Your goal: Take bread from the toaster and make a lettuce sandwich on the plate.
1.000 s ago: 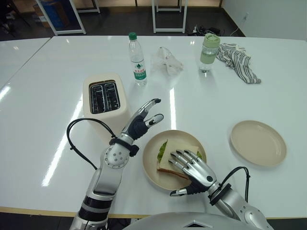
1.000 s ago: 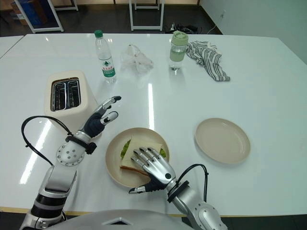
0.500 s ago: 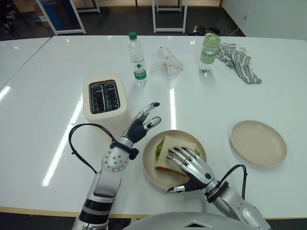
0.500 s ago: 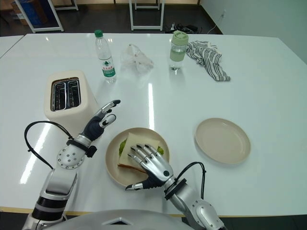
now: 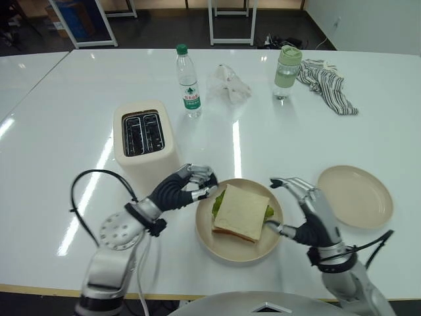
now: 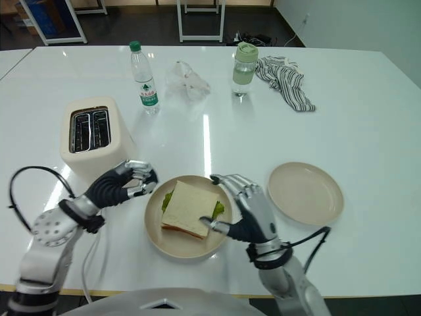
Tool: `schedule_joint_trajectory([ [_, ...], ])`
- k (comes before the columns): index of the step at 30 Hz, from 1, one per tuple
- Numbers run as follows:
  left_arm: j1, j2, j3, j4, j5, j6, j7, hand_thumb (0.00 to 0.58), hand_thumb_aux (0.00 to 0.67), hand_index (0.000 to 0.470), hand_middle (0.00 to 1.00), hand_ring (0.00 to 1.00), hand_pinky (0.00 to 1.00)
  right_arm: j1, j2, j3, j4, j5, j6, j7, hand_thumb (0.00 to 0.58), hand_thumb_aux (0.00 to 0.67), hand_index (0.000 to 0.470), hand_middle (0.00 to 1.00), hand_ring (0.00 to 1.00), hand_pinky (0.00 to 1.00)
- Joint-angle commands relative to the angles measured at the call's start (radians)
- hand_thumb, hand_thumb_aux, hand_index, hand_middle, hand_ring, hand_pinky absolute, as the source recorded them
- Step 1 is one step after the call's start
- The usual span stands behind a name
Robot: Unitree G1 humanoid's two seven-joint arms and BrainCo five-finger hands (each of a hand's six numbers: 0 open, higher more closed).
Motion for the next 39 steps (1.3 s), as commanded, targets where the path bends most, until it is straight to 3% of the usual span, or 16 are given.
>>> schedule_joint_trajectory([
  [1, 0.172, 0.222, 0.110, -0.041, 0.082, -0.070, -0.182, 0.580, 0.670, 0.470, 1.00, 1.00, 1.00, 0.114, -0.132, -0.134, -0.016, 0.075, -0.045, 0.140, 0.580, 0.670, 0.470, 1.00, 1.00, 1.00],
  [4, 0.248, 0.283, 0.142, -0.045, 0.153, -0.011, -0.208, 0.580, 0.670, 0.470, 1.00, 1.00, 1.00, 0.213, -0.189, -0.173, -0.037, 0.097, -0.069, 0.246, 0.580, 0.670, 0.470, 1.00, 1.00, 1.00],
  [9, 0.267, 0.322, 0.023, -0.046, 0.279, 0.083, -0.232, 0.580, 0.670, 0.470, 1.00, 1.00, 1.00, 0.341, -0.245, -0.176, -0.038, 0.130, -0.052, 0.426, 0.580, 0.670, 0.470, 1.00, 1.00, 1.00],
  [18, 0.216, 0.296, -0.221, -0.032, 0.468, 0.172, -0.238, 0.580, 0.670, 0.470, 1.00, 1.00, 1.00, 0.354, -0.240, -0.097, 0.018, 0.044, 0.013, 0.595, 0.580, 0.670, 0.470, 1.00, 1.00, 1.00],
  [28, 0.074, 0.179, -0.407, 0.071, 0.642, 0.224, -0.174, 0.580, 0.670, 0.470, 1.00, 1.00, 1.00, 0.178, -0.106, 0.118, 0.117, -0.080, 0.017, 0.568, 0.580, 0.670, 0.470, 1.00, 1.00, 1.00],
  [39, -0.160, -0.006, -0.514, 0.339, 0.681, 0.224, -0.091, 0.580, 0.670, 0.470, 1.00, 1.00, 1.00, -0.159, 0.009, 0.259, 0.381, -0.262, 0.070, 0.466, 0.580, 0.670, 0.470, 1.00, 1.00, 1.00],
])
